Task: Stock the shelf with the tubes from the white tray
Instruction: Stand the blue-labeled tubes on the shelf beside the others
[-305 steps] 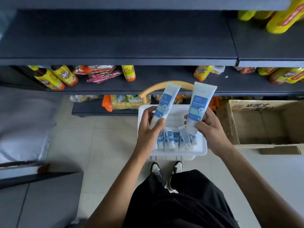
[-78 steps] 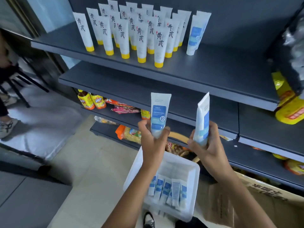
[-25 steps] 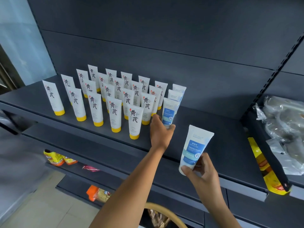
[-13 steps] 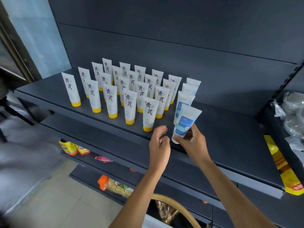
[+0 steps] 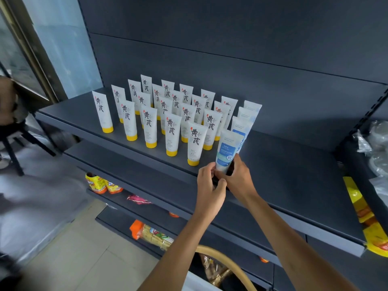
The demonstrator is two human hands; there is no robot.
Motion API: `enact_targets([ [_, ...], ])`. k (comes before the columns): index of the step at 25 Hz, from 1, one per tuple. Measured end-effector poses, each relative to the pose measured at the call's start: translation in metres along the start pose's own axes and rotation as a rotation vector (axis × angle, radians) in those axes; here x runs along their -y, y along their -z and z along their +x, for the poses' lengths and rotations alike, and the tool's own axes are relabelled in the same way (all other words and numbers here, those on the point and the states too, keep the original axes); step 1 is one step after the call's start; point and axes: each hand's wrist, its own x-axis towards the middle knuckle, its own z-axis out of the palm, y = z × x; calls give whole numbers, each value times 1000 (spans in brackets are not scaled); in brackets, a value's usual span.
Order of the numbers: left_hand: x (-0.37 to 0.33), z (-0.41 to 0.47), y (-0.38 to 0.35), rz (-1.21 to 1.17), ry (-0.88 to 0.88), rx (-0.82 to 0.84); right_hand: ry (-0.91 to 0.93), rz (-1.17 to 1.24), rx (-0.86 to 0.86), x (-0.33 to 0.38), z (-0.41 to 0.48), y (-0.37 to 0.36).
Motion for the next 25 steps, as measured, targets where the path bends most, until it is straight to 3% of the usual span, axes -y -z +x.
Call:
enact_targets([
  [10, -8, -4, -5, 24, 21, -74, 10, -55, 18, -13, 9, -1],
  [14, -7, -49, 1, 143, -107, -249, -13, -61, -55, -14, 4, 5],
  [19, 48, -135, 35, 105, 76, -355, 59, -20, -120, -18, -35, 16],
  [25, 117, -208, 85, 93, 319, -348, 104, -14, -206, -33, -144, 9],
])
